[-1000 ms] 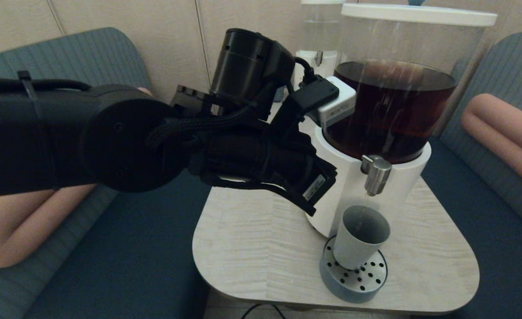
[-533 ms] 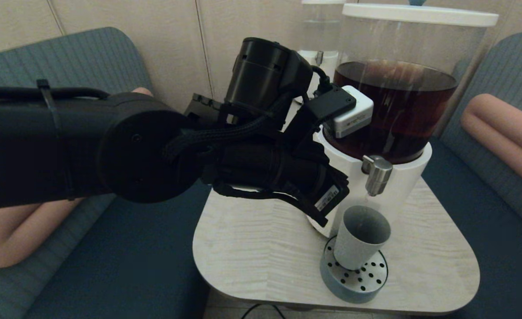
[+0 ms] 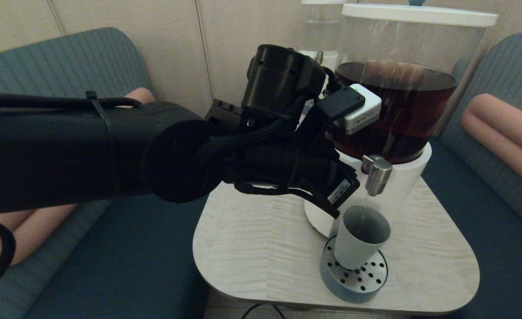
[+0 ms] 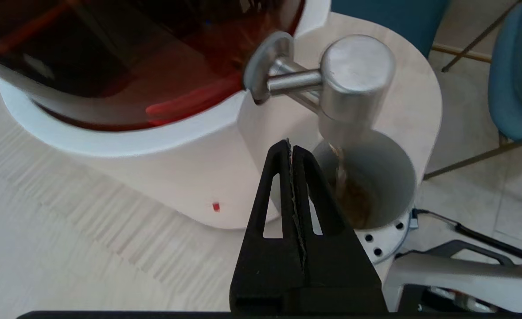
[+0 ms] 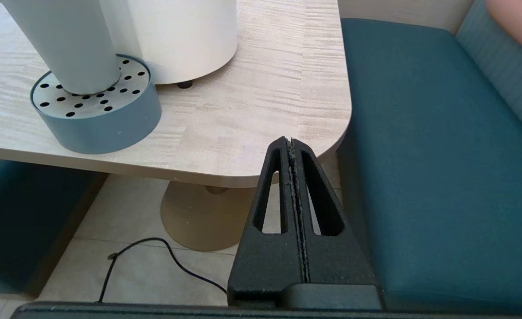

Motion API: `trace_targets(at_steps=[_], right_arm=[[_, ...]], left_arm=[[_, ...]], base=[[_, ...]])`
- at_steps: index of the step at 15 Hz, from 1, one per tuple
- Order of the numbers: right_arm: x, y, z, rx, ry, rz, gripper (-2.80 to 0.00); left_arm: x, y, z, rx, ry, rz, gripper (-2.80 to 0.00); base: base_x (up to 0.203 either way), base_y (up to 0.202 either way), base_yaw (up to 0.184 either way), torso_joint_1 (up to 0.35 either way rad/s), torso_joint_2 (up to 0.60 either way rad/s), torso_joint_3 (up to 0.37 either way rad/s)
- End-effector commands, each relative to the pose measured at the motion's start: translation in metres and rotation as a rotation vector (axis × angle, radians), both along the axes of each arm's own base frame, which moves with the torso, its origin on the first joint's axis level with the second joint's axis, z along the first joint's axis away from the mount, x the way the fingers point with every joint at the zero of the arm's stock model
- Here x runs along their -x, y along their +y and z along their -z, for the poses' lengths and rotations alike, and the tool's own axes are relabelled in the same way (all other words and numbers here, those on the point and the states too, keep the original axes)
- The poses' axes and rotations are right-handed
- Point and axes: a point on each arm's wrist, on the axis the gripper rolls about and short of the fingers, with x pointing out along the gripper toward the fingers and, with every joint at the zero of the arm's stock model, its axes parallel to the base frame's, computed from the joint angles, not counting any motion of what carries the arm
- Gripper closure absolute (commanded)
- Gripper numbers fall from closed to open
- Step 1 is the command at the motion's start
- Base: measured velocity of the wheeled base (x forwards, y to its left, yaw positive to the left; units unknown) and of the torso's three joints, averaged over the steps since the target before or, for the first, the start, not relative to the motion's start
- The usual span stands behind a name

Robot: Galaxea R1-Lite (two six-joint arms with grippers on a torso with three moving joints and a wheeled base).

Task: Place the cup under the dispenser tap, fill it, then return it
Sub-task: Turn off the faucet

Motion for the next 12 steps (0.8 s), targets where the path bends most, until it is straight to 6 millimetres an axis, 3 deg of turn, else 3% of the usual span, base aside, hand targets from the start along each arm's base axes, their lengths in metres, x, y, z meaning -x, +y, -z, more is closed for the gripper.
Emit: trace_targets(at_steps=[1, 12], right_arm=[[0.000, 0.000, 0.000, 0.000, -0.001, 0.000, 0.00], [0.000, 0.000, 0.000, 0.000, -0.001, 0.000, 0.00]], left_arm=[[-0.004, -0.004, 0.005, -0.004, 0.001, 0.002, 0.00], [-0.017, -0.018, 0.004, 0.061, -0.060, -0.007, 0.00]], base=[[0.000, 0.000, 0.000, 0.000, 0.00, 0.000], [0.000, 0.000, 0.000, 0.000, 0.00, 0.000]])
